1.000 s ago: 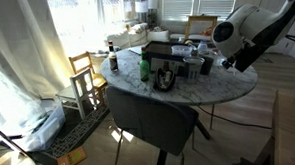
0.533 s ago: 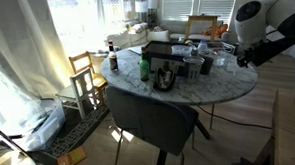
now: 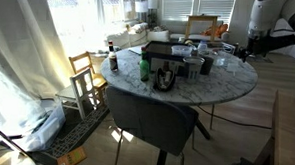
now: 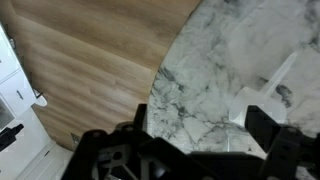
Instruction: Turn the small plastic cup over
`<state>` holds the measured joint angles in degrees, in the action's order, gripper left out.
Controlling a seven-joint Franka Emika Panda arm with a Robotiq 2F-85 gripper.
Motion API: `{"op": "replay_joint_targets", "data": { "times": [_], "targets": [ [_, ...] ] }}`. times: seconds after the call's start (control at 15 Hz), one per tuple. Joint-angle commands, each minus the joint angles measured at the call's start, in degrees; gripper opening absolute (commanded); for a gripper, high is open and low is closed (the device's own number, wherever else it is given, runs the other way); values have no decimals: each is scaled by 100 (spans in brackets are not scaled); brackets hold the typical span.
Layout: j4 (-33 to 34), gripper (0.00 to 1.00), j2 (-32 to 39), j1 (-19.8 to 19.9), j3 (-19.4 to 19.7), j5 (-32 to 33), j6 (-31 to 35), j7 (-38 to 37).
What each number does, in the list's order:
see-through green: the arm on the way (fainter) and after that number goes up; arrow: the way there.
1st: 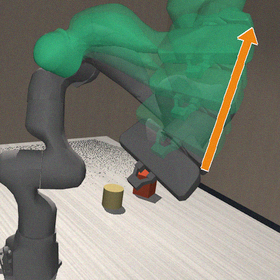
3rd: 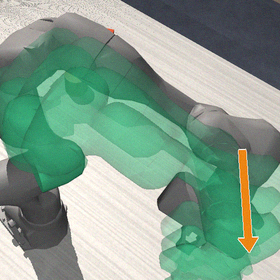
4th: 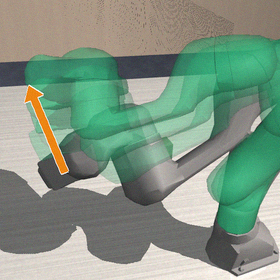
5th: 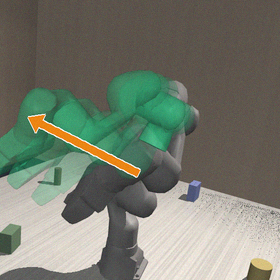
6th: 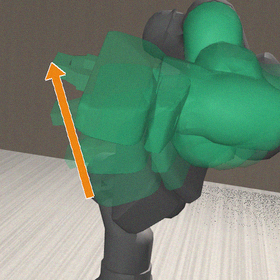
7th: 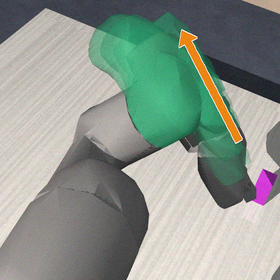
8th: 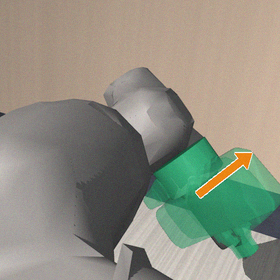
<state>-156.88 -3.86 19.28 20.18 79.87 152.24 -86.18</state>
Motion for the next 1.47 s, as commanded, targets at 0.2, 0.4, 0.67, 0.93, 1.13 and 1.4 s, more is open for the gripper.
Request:
{"op": "replay_joint_targets", "data": {
  "times": [0.2, 0.4, 0.67, 0.93, 1.13, 1.4],
  "targets": [
    [67, 100, 70, -13, -34, -113, 159, 67],
    [276, 100, 433, -72, -39, -809, 574, 179],
    [504, 100, 960, -126, -150, -1569, 959, 222],
    [716, 100, 1450, -89, -306, -2013, 1214, 192],
    [952, 82, 1767, -60, -340, -2069, 1321, 86],
    [1256, 55, 2152, -29, -350, -2058, 1506, 89]
  ]
}}
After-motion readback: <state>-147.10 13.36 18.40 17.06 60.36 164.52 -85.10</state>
